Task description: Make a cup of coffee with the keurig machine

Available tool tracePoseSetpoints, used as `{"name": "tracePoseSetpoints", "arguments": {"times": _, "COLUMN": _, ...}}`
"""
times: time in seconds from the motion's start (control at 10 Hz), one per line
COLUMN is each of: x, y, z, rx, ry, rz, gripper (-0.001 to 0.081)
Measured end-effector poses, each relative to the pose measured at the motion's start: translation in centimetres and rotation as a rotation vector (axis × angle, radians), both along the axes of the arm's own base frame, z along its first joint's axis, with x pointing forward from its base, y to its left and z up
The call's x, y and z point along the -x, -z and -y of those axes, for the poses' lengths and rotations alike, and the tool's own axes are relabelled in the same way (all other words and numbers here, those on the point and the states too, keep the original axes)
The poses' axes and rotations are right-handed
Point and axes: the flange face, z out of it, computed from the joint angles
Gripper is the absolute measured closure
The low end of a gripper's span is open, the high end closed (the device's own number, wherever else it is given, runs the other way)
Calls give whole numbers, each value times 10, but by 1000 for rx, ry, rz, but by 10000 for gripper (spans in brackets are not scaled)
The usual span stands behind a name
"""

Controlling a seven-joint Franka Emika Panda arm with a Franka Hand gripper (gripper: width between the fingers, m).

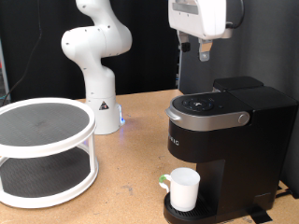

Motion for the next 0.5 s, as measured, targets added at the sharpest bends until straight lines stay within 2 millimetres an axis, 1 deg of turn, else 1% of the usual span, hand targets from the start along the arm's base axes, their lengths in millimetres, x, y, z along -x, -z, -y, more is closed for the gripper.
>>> {"name": "tracePoseSetpoints", "arguments": {"times": 0.2, "x": -5, "y": 6, "z": -2, "rx": 23, "ry": -43, "rz": -5, "gripper": 1}}
{"name": "tracePoseSetpoints", "arguments": {"times": 0.5, "x": -16, "y": 17, "z": -7, "rx": 45, "ry": -49, "rz": -12, "gripper": 1}}
